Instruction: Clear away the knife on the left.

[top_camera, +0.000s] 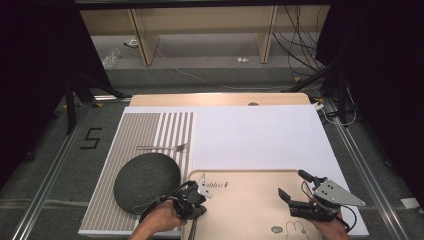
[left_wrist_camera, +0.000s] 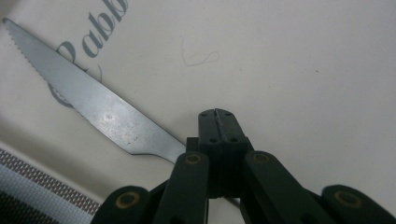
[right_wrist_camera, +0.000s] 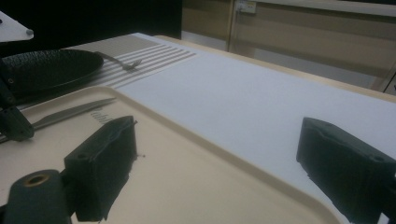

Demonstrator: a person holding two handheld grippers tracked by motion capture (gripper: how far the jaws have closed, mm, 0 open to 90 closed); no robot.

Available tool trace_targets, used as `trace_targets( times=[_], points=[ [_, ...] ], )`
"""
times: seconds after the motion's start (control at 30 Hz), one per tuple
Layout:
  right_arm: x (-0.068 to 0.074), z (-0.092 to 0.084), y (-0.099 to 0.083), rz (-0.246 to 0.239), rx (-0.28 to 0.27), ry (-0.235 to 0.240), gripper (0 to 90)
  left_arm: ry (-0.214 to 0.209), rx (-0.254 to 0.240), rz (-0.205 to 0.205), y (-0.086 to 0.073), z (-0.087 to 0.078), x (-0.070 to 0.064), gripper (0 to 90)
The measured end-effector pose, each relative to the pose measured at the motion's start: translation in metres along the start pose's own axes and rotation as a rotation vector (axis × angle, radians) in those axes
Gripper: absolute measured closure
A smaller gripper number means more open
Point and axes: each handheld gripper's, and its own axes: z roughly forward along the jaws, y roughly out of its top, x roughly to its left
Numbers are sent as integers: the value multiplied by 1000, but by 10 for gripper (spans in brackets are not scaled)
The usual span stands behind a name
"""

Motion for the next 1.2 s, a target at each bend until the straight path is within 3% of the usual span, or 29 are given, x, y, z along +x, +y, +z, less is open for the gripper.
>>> trace_targets(
  times=[0.6, 0.73, 0.87, 0.93, 1.2],
  points=[
    [0, 0, 0, 1, 2, 1, 129, -4, 21, -11, -8, -5, 8, 892],
    [0, 0, 0, 1, 0, 1, 129, -44, -44, -29, -7, -12, 11, 738],
    [0, 0, 0, 5, 1, 1, 129, -24, -138, -36, -4, -27, 13, 489],
    [0, 0, 0, 3, 0, 2, 129, -7, -176, -71, -4, -34, 16, 426],
    [0, 0, 0, 3, 0, 2, 129, 25, -225, -94, -7, -46, 23, 310]
  ],
)
